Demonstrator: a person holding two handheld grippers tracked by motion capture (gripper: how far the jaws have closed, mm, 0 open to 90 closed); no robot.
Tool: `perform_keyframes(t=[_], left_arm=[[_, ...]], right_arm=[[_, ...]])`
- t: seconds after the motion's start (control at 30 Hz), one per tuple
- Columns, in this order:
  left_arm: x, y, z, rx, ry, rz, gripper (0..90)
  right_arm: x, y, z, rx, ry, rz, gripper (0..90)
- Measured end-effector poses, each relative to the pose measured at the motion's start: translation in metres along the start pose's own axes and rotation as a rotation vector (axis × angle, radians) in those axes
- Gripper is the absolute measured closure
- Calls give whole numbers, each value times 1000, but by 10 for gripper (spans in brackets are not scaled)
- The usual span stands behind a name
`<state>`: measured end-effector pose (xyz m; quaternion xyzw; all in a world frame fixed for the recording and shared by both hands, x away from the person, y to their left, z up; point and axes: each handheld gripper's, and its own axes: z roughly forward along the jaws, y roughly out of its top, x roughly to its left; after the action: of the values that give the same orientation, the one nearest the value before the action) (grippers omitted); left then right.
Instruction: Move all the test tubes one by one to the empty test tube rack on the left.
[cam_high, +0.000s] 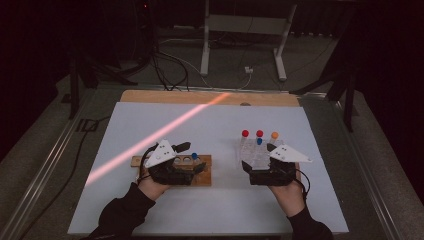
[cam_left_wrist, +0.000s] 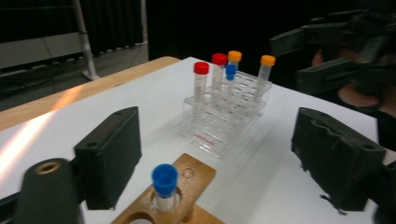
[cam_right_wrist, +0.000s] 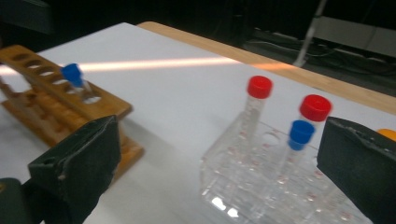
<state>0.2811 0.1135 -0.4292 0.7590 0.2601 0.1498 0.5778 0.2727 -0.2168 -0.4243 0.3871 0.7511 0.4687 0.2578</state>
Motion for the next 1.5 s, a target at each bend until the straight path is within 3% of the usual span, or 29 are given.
perform_keyframes(t=[0.03,0.07,0.17,0.33,0.47,0.73,0.77,0.83,1.03,1.5], left_arm=[[0,0,-1,1,-10,-3,130],[-1,0,-2,5,-22,-5,130],[-3,0,-5,-4,-39,-10,23],[-6,-1,-10,8,-62,-10,21],[-8,-3,-14,10,-57,-5,20],[-7,-3,-16,7,-57,-3,20],[-7,-4,-16,9,-59,-1,19],[-8,-4,-15,11,-58,1,20],[-9,-4,-14,13,-59,6,20],[-9,-4,-14,17,-62,4,20]], right_arm=[[0,-1,2,-6,-51,-2,0],[0,-1,2,-6,-51,-2,0],[-2,-3,7,-9,-108,20,26],[-5,-6,14,23,-138,42,31],[-5,-8,21,62,-164,57,58],[-12,-11,37,180,-233,105,237],[-14,-11,40,194,-248,110,298],[-15,-11,40,194,-249,121,307],[-19,-10,46,206,-256,136,441],[-27,-10,60,230,-270,141,594]])
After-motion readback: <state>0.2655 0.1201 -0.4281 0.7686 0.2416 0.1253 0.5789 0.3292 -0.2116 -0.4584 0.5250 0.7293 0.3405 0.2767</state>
